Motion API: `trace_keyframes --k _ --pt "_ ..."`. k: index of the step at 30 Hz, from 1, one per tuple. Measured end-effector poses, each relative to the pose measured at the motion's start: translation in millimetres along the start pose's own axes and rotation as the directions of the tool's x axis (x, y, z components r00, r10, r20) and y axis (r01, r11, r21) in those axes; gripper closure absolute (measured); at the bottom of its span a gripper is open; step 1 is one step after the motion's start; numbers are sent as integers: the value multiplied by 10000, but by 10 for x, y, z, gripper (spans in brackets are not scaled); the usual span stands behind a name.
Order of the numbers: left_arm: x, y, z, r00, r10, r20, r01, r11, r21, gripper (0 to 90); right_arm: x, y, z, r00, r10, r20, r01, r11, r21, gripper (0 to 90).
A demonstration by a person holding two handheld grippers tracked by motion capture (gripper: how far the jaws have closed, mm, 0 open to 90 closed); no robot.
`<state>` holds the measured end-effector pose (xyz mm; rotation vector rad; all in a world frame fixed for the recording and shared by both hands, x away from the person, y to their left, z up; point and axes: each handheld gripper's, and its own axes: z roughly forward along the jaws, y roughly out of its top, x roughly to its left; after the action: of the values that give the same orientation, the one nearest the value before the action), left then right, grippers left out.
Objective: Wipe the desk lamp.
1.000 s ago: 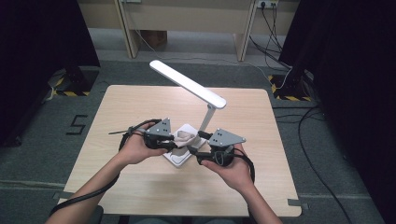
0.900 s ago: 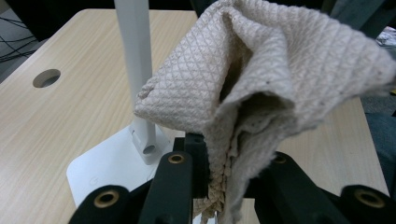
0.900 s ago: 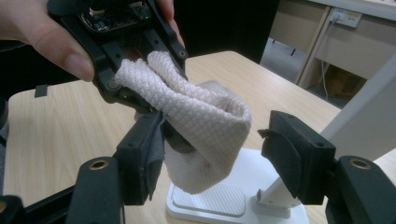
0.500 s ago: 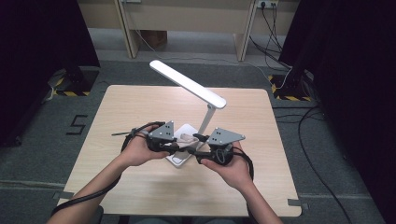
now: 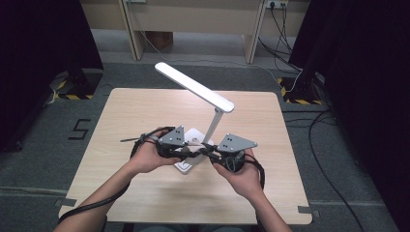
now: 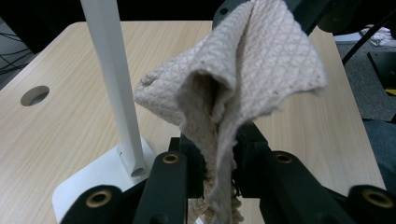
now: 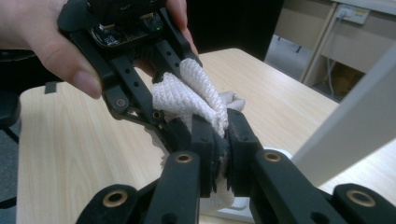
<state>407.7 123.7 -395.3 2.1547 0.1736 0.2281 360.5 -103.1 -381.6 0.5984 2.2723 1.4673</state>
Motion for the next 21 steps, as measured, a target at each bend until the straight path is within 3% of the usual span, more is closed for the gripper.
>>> trace_keyframes --k 2,6,8,12,15,17,18,19,20,21 --pt "-20 2 26 10000 -26 -35 26 10000 -82 730 -1 -3 -38 9998 -12 178 10 10000 79 851" --pt "-52 -23 44 9991 41 -426 -47 9999 -138 550 -32 -19 -131 9980 -82 626 75 9999 112 854" --pt "-60 -68 8 9984 -144 -543 129 9996 -262 514 -72 -34 -210 9956 -38 934 29 9999 97 854" --pt "-23 -178 -94 9959 -493 -756 465 9982 -386 504 -165 -32 -366 9895 62 1445 -46 9999 -109 854" --pt "69 -334 -194 9892 -983 -1084 939 9946 -443 505 -230 21 -523 9807 76 1952 11 9990 -445 854" --pt "171 -464 -230 9806 -1354 -1418 1326 9907 -289 514 -262 66 -616 9741 125 2256 44 9972 -741 853" --pt "231 -538 -236 9715 -1602 -1746 1597 9870 -170 531 -274 89 -656 9706 183 2401 31 9961 -885 853" --pt "294 -613 -235 9597 -1868 -2099 1907 9816 -14 561 -285 111 -689 9673 230 2526 34 9946 -1034 853" --pt "374 -706 -221 9400 -2240 -2574 2359 9716 162 602 -297 135 -717 9642 228 2643 77 9935 -1137 853" --pt "418 -759 -206 9274 -2358 -2902 2554 9663 311 645 -311 165 -744 9610 258 2755 92 9921 -1249 853"
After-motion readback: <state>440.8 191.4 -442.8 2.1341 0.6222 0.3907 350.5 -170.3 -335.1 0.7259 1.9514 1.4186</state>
